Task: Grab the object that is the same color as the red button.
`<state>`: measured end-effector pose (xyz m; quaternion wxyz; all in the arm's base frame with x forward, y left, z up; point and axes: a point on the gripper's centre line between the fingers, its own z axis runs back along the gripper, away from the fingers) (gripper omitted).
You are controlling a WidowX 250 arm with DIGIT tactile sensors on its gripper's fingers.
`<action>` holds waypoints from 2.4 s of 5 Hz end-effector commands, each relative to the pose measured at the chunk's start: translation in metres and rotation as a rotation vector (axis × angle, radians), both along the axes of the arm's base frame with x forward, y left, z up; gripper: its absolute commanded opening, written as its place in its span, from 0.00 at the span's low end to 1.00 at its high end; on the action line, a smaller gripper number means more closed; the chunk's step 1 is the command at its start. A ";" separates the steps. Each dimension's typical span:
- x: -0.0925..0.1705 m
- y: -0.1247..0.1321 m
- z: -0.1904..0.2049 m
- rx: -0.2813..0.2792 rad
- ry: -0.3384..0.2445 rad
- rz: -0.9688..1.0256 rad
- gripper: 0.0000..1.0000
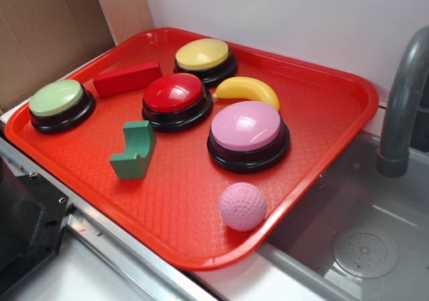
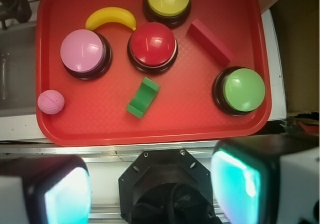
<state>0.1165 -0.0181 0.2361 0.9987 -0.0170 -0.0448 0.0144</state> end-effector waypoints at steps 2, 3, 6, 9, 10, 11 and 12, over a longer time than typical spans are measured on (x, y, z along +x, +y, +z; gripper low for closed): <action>0.027 0.022 -0.012 0.058 0.003 -0.085 1.00; 0.055 0.048 -0.026 0.059 -0.031 -0.152 1.00; 0.114 0.108 -0.108 0.104 -0.113 -0.413 1.00; 0.138 0.122 -0.185 0.078 -0.112 -0.481 1.00; 0.149 0.117 -0.204 0.066 -0.077 -0.500 1.00; 0.148 0.118 -0.213 0.067 -0.054 -0.479 0.64; 0.145 0.124 -0.211 0.053 -0.062 -0.458 0.00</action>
